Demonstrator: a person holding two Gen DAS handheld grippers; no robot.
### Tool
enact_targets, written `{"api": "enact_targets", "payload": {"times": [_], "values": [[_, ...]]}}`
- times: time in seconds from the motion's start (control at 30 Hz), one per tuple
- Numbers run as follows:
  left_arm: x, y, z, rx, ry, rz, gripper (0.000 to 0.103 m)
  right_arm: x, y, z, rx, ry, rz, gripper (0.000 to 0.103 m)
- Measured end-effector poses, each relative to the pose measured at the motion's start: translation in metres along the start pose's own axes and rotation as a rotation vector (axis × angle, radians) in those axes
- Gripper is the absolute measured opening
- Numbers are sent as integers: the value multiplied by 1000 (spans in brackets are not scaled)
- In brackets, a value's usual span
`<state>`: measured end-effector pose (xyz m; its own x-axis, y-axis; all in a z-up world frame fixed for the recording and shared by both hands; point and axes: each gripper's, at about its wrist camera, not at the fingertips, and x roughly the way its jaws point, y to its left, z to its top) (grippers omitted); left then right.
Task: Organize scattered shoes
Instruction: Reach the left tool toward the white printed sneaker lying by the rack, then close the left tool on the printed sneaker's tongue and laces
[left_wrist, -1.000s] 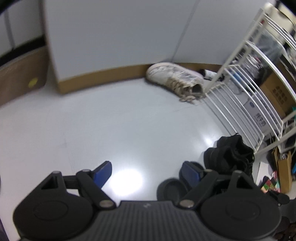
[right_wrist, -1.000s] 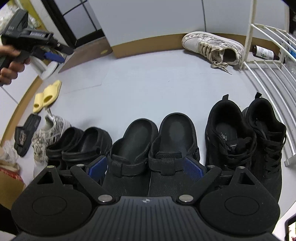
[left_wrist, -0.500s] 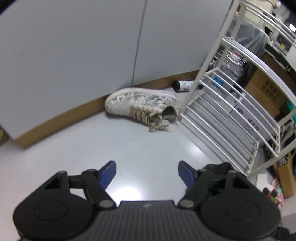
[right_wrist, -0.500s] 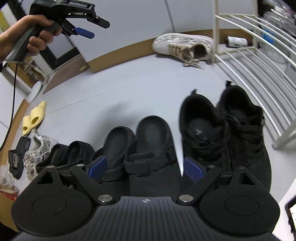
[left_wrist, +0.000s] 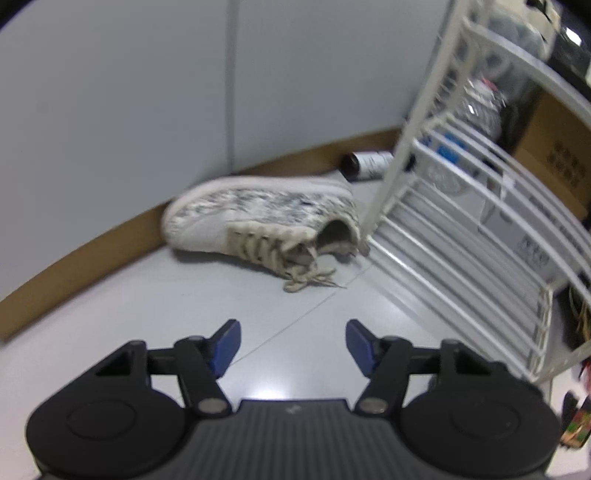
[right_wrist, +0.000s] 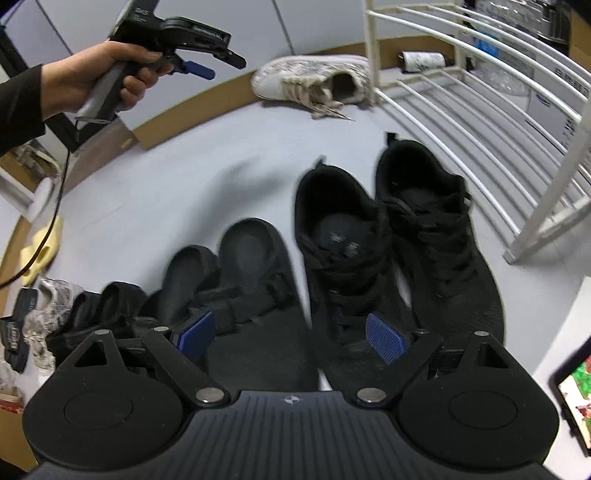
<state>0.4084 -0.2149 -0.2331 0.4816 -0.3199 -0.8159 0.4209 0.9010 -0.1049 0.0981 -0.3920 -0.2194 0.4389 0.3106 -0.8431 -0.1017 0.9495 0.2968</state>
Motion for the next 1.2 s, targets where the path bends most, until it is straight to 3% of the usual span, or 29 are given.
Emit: {"api": "enact_targets", "payload": {"times": [0.13, 0.3, 0.67, 0.7, 0.8, 1.0, 1.1, 1.2], "values": [[24, -5, -5, 78, 11, -22, 64, 4, -18, -2, 54, 10, -27, 92], [63, 4, 0, 85, 36, 11, 64, 15, -25, 4, 107, -2, -6, 92], [124, -2, 19, 106, -19, -55, 64, 45, -35, 23, 114, 42, -54, 90], [128, -3, 19, 119, -23, -67, 62, 46, -36, 24, 113, 44, -56, 90], [144, -9, 22, 182, -23, -94, 45, 50, -39, 25, 116, 55, -71, 90], [174, -8, 21, 216, 14, -68, 44, 57, -44, 26, 117, 77, -91, 90], [179, 2, 17, 177, 3, -26, 45, 58, -46, 25, 106, 80, -105, 90], [178, 11, 15, 135, -8, -40, 45, 62, -50, 24, 114, 86, -110, 90]]}}
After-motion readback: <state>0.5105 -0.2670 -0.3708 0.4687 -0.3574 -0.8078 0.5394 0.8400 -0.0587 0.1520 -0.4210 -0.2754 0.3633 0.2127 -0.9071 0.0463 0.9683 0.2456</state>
